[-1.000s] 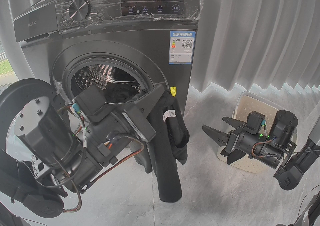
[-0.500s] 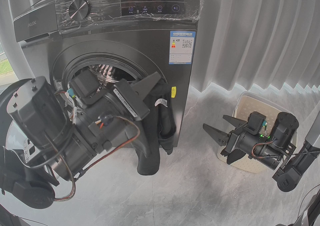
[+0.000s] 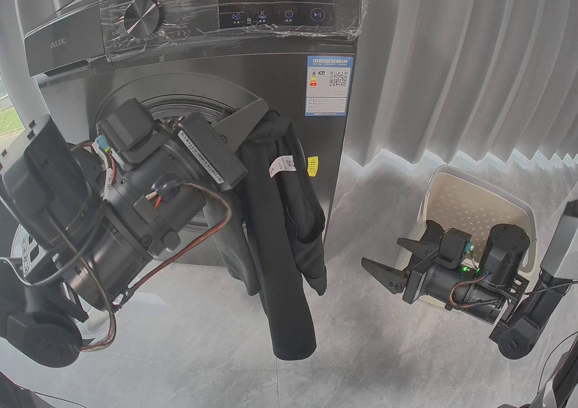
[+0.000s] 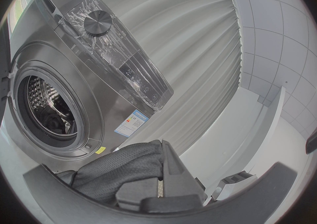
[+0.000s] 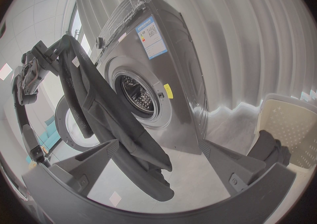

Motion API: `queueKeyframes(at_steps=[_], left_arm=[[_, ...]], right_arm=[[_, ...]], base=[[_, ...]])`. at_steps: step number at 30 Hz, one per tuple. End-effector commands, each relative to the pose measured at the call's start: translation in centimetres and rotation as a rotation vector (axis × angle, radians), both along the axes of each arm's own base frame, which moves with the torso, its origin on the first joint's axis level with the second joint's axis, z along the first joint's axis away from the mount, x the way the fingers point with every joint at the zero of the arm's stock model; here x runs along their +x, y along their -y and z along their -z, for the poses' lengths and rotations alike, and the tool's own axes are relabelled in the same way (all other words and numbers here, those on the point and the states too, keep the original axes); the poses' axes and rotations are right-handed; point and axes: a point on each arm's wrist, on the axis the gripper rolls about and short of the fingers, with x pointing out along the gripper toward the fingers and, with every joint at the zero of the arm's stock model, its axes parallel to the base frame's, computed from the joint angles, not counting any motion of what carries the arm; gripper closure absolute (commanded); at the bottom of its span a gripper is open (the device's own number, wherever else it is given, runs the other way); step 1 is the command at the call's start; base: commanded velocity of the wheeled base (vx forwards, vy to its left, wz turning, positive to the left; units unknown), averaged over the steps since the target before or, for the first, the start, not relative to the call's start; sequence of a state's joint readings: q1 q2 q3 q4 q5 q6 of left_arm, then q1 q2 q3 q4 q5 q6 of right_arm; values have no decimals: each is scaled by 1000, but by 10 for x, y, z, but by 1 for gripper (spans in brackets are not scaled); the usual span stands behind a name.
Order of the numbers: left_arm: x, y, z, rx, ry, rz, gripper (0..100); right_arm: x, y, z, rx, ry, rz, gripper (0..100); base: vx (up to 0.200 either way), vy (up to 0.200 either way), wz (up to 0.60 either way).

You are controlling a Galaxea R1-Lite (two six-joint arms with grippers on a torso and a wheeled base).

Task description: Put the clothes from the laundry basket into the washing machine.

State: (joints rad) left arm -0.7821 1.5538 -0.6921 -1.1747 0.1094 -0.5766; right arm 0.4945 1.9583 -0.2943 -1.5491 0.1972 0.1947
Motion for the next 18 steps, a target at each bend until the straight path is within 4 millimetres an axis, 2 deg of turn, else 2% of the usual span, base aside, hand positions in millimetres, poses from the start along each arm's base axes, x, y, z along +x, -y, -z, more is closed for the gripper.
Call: queueKeyframes(at_steps=[1,10,15,18], left_arm=[[1,2,2,4,-4,-1,100],[1,3,2,-1,3,3,100],[0,4,2,-2,4,9,100],[1,6,3,0,2,11,100]], right_arm=[[-2,-3,11,-23,-40,-19,0],[-8,-34,9,-8,-11,-126,0],[1,-44,4,15,27,-141,0],[9,-51,9,20,24,-179,0]], base=[[0,0,0],[0,0,0],[0,0,0],[0,0,0]])
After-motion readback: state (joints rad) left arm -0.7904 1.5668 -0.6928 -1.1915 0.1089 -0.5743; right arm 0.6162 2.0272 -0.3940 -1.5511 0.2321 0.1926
